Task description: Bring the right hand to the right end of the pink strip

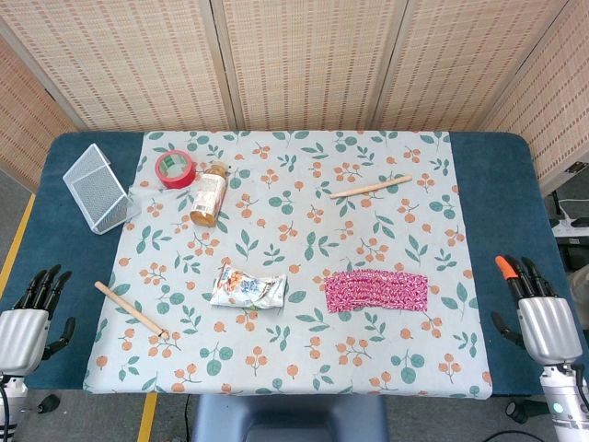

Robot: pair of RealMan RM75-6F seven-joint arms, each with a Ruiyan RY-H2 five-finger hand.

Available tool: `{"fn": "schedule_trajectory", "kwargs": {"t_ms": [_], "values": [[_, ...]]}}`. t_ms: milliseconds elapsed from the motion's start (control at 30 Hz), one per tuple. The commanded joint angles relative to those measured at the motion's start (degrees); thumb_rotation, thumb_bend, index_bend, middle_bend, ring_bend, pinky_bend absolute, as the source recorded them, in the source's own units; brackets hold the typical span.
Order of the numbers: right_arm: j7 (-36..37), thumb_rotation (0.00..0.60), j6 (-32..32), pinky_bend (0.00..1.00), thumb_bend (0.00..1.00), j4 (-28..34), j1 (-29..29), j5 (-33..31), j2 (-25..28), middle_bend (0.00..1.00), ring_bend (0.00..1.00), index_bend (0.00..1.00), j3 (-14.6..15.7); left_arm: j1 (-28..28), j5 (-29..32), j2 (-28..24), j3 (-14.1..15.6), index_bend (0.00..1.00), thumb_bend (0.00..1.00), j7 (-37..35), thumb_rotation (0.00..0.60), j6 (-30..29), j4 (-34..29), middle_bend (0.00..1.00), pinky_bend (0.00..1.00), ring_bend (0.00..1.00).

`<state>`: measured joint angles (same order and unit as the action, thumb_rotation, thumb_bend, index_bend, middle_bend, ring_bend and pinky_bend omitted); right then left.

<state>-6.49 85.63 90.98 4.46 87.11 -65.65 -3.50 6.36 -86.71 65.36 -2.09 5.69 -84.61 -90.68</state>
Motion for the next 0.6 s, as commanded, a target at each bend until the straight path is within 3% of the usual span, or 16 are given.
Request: {"fn": "schedule_trajectory", "kwargs": {"t_ms": [33, 233, 300, 400, 467, 500, 600], "values": [[-0.13, 0.600, -0.12, 0.26, 0.24, 0.09, 0.02, -0.10, 0.03, 0.05, 0.00, 0.00, 0.03, -0.01, -0.01, -0.03, 0.01, 0.06, 0.46, 0.04, 0.600, -0.03, -0.03, 0.00, 0.36, 0.02], [-0.16, 0.600, -0.61, 0.26, 0.24, 0.14, 0.21, -0.35, 0.14, 0.05, 0.00, 0.00, -0.01, -0.04, -0.18, -0.08, 0.10, 0.06, 0.46, 0.10, 0.600, -0.13, -0.12, 0.00, 0.36, 0.02], [-0.28, 0.600, -1.04, 0.26, 0.24, 0.04, 0.55, -0.42, 0.17, 0.09, 0.01, 0.00, -0.16, 0.04, -0.13, -0.04, 0.08, 0.06, 0.46, 0.05, 0.600, 0.00, 0.00, 0.00, 0.36, 0.02], [-0.51, 0.600, -2.81, 0.27, 0.24, -0.26, 1.38, -0.37, 0.52, 0.31, 0.19, 0.00, 0.12, 0.28, 0.08, 0.00, -0.04, 0.06, 0.46, -0.16, 0.600, 0.41, 0.17, 0.00, 0.36, 0.02], [-1.29, 0.600, -4.72, 0.38, 0.27, -0.84, 2.30, -0.42, 0.68, 0.51, 0.40, 0.00, 0.36, 0.54, 0.18, 0.07, -0.17, 0.06, 0.46, -0.24, 0.600, 0.74, 0.35, 0.00, 0.36, 0.02], [-1.86, 0.600, -5.99, 0.43, 0.30, -1.04, 2.86, -0.79, 0.54, 0.57, 0.46, 0.00, 0.43, 0.68, 0.19, 0.15, -0.17, 0.06, 0.46, -0.22, 0.600, 0.95, 0.54, 0.00, 0.36, 0.02], [-3.46, 0.600, -7.13, 0.61, 0.53, -3.16, 4.22, -1.25, -1.79, 0.75, 0.65, 0.03, -0.30, 0.85, 0.08, -0.13, 0.25, 0.06, 0.46, -0.27, 0.600, 1.72, 0.54, 0.00, 0.36, 0.02]]}}
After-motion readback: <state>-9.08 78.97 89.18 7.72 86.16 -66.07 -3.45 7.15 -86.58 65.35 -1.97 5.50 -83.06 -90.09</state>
